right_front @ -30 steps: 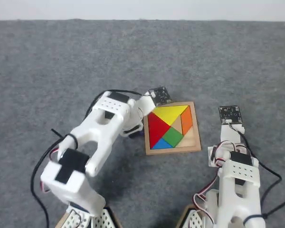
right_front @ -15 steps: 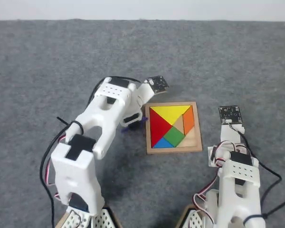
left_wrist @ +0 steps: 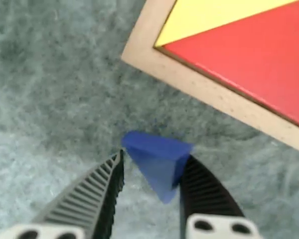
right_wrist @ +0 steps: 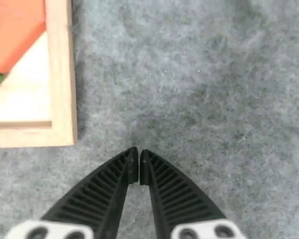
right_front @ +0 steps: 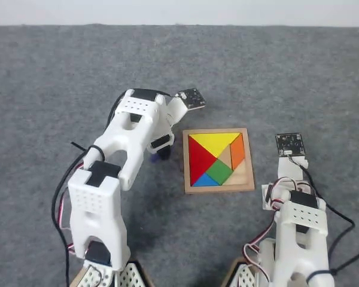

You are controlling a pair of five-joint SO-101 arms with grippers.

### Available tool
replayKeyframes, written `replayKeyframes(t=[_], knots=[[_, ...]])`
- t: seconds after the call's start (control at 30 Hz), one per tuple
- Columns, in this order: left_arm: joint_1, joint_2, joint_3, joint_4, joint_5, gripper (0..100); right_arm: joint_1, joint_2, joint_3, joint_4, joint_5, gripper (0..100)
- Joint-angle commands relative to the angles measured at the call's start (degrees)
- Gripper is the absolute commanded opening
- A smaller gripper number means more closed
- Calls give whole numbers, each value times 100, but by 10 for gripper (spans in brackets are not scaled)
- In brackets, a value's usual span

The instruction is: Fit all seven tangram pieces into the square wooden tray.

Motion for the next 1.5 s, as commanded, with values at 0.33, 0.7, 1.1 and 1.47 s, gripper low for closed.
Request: replayKeyframes(t=[0.33, 0.7, 1.1, 1.47], knots=[[167, -1284, -778, 1134, 255, 11, -40, -145, -229, -84, 79, 20], [1978, -1301, -681, 598, 2488, 12, 1736, -154, -571, -40, 79, 20], [2295, -862, -681, -466, 3095, 12, 2026, -92, -571, 189, 466, 19], [2637, -255, -787, -791, 3147, 12, 2026, -92, -563, 180, 475, 19]])
